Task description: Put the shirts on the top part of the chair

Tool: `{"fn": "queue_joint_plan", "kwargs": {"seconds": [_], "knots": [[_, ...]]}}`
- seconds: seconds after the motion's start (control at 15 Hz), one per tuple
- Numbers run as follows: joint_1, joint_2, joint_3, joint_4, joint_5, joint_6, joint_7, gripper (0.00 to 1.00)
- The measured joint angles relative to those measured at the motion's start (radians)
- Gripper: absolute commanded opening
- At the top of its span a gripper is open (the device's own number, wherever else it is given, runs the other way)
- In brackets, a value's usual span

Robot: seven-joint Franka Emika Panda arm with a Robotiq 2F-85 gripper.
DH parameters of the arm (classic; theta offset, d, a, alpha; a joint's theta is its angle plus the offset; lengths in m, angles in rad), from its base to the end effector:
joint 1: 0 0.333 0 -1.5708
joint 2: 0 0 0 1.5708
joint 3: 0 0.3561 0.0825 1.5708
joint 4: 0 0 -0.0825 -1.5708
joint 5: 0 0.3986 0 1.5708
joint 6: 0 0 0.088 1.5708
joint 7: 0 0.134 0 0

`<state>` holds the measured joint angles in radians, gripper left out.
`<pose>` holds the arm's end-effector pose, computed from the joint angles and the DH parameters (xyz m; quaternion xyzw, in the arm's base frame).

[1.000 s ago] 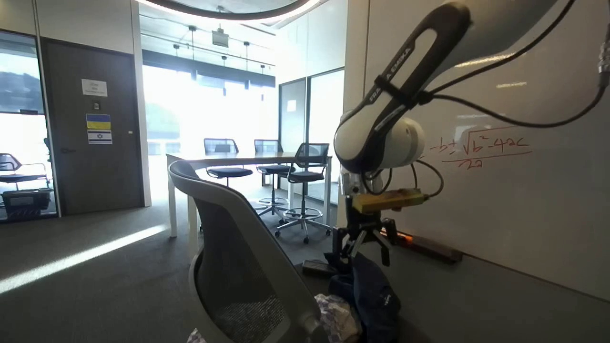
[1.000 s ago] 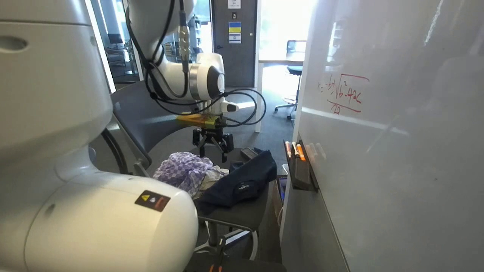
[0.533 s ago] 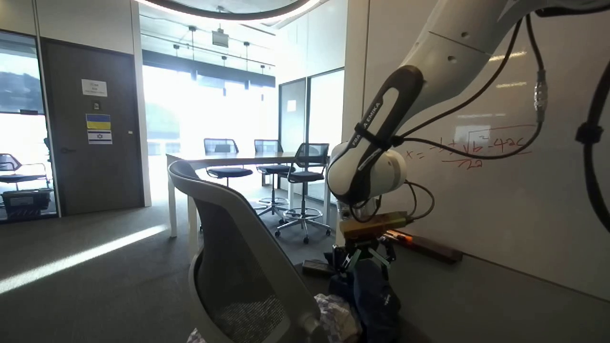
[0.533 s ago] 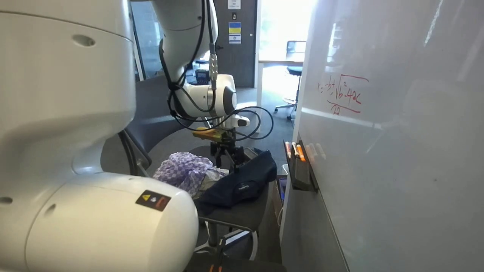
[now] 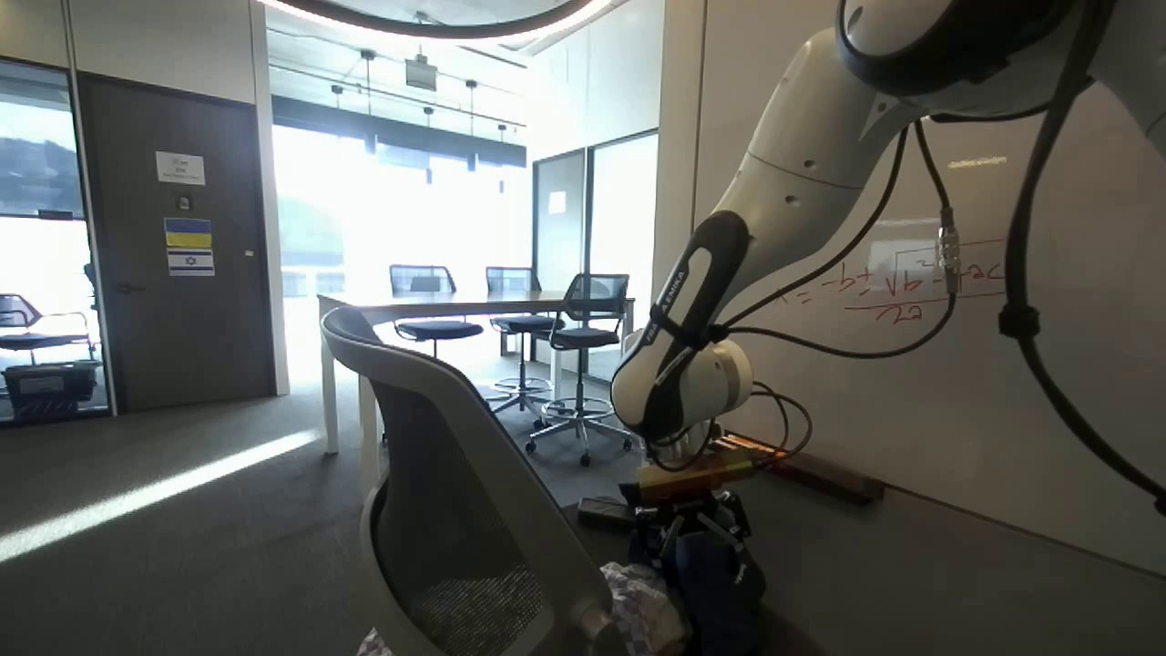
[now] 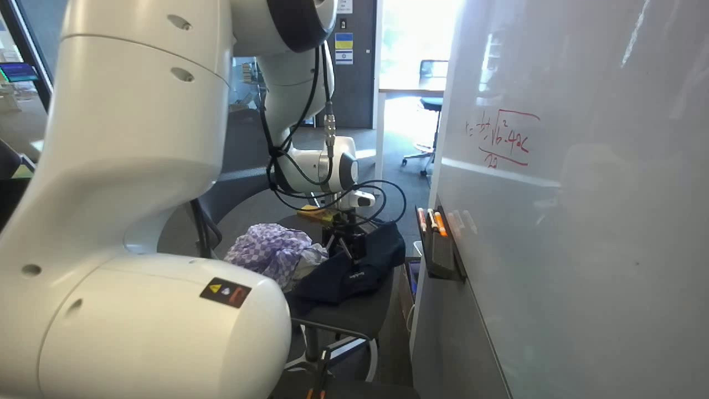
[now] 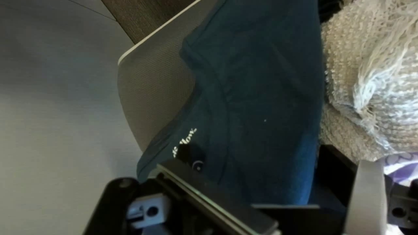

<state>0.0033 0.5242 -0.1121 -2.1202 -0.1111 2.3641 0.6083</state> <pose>0.5567 -0.0669 0.1380 0.9413 -0.3014 -0.1193 0.0942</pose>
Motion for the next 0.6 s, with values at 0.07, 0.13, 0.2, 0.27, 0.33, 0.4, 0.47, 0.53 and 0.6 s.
{"fn": "queue_joint_plan", "kwargs": {"seconds": [0.07,0.13,0.2,0.27,0.33,0.4,0.47,0.53,0.6], "knots": [[0.002,0.021,-0.003,0.011,0.010,0.000,0.001,0.75],[0.003,0.039,-0.005,0.020,0.020,0.000,0.001,0.74],[0.004,0.054,-0.007,0.028,0.027,-0.001,0.001,0.66],[0.004,0.064,-0.008,0.033,0.032,-0.001,0.001,0.59],[0.005,0.070,-0.009,0.038,0.039,-0.001,0.001,0.49],[0.007,0.073,-0.010,0.040,0.044,-0.001,0.001,0.42],[0.009,0.074,-0.011,0.043,0.048,-0.002,0.001,0.35],[0.011,0.074,-0.012,0.045,0.051,-0.003,0.001,0.26],[0.013,0.074,-0.013,0.046,0.054,-0.004,0.001,0.20]]}}
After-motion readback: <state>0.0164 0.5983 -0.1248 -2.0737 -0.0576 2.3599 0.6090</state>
